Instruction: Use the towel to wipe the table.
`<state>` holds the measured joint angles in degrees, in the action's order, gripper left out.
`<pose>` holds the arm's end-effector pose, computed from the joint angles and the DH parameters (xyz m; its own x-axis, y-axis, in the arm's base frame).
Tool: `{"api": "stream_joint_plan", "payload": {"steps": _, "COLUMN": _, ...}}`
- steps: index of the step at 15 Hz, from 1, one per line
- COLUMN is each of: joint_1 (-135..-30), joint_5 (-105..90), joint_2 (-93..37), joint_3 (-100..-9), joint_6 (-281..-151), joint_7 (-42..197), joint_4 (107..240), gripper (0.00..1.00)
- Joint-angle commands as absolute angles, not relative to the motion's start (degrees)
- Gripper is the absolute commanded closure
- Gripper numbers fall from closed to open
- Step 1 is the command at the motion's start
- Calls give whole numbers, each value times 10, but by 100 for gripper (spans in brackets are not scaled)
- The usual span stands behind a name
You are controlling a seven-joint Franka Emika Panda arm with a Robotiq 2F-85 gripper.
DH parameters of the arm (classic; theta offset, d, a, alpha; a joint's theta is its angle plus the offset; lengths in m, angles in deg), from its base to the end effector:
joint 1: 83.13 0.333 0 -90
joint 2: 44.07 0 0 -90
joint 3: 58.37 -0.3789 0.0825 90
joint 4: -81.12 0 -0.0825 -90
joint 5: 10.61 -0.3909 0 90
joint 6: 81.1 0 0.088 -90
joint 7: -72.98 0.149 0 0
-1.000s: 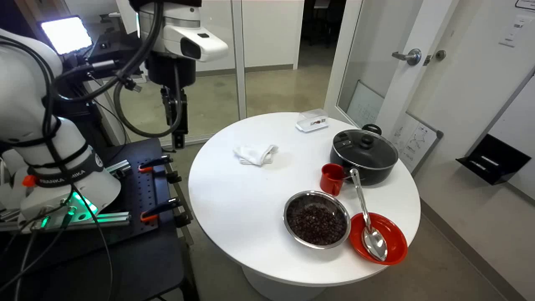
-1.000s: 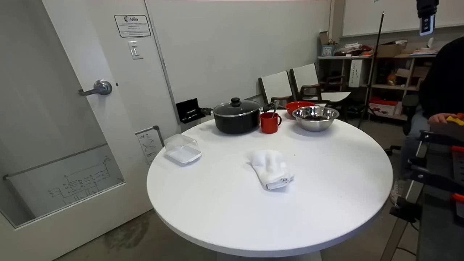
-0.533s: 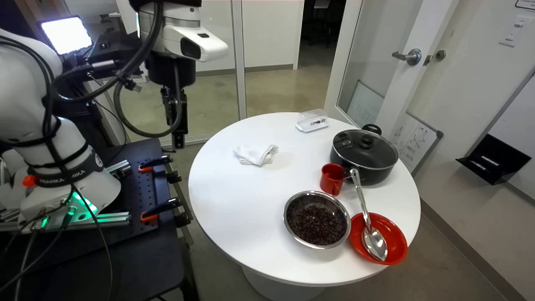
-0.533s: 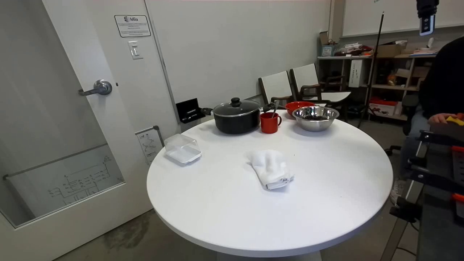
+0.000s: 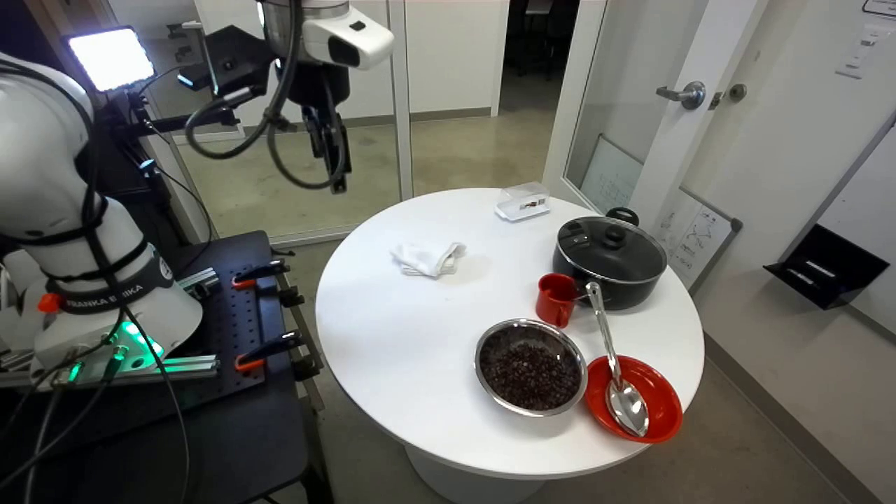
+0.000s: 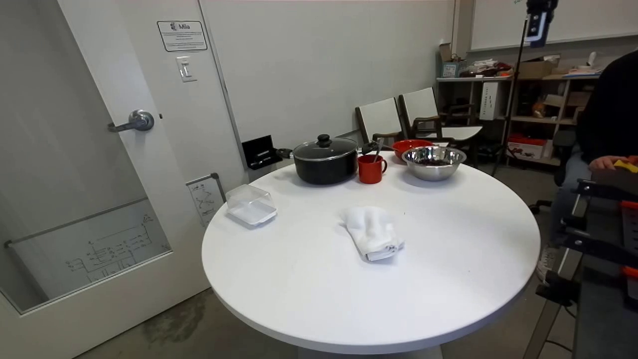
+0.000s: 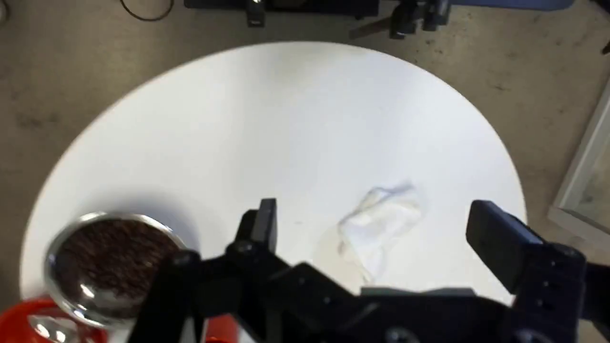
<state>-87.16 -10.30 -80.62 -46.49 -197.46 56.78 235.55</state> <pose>0.2983 -0.0841 0.4214 0.9988 0.0499 -0.0020 0.0492 -0.9911 -0.1233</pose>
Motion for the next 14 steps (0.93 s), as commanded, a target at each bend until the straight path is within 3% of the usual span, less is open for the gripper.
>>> {"api": "stream_joint_plan", "payload": {"steps": 1, "joint_1": -779, "joint_5": -182, "joint_2": -798, "joint_3": -530, "joint_6": -1993, "joint_7": 581, "joint_4": 2351, "gripper": 0}}
{"api": "stream_joint_plan", "payload": {"steps": 5, "joint_1": -751, "joint_5": -122, "joint_2": -719, "joint_3": -693, "joint_6": -2071, "joint_7": 762, "joint_4": 2331, "gripper": 0}}
{"api": "stream_joint_plan", "payload": {"steps": 9, "joint_1": -771, "joint_5": -125, "joint_2": -590, "joint_3": -795, "joint_6": -2105, "joint_7": 916, "joint_4": 2255, "gripper": 0}}
{"api": "stream_joint_plan", "payload": {"steps": 12, "joint_1": -758, "joint_5": -177, "joint_2": -519, "joint_3": -749, "joint_6": -2139, "joint_7": 918, "joint_4": 2201, "gripper": 0}}
{"api": "stream_joint_plan", "payload": {"steps": 14, "joint_1": -745, "joint_5": -164, "joint_2": -555, "joint_3": -749, "joint_6": -2141, "joint_7": 921, "joint_4": 2234, "gripper": 0}}
